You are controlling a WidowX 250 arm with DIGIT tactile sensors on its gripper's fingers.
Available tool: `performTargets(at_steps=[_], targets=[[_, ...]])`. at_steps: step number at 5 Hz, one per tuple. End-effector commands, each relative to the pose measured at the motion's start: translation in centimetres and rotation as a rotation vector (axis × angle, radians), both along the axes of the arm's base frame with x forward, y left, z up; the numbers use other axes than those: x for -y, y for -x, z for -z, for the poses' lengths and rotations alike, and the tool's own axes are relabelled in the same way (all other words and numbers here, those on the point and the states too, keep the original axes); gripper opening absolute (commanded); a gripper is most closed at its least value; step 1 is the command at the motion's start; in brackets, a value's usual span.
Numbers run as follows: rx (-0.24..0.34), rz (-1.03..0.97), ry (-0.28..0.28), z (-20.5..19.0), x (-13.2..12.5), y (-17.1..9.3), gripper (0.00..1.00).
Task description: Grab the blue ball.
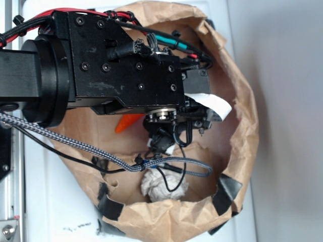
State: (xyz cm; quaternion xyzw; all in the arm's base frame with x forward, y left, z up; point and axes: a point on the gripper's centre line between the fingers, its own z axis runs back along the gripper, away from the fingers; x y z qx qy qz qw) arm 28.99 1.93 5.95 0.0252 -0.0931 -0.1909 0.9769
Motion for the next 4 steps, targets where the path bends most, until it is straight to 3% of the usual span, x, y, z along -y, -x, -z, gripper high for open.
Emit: performTargets(at_steps=[1, 3, 4], targets=[[0.079, 0.004, -0.021, 0.6, 0.5, -1.6, 1.00], [0.060, -0.004, -0.002, 0.9, -0.9, 0.5, 1.00], [0.042, -0.031, 0.015, 1.1, -1.3, 0.8, 0.90]])
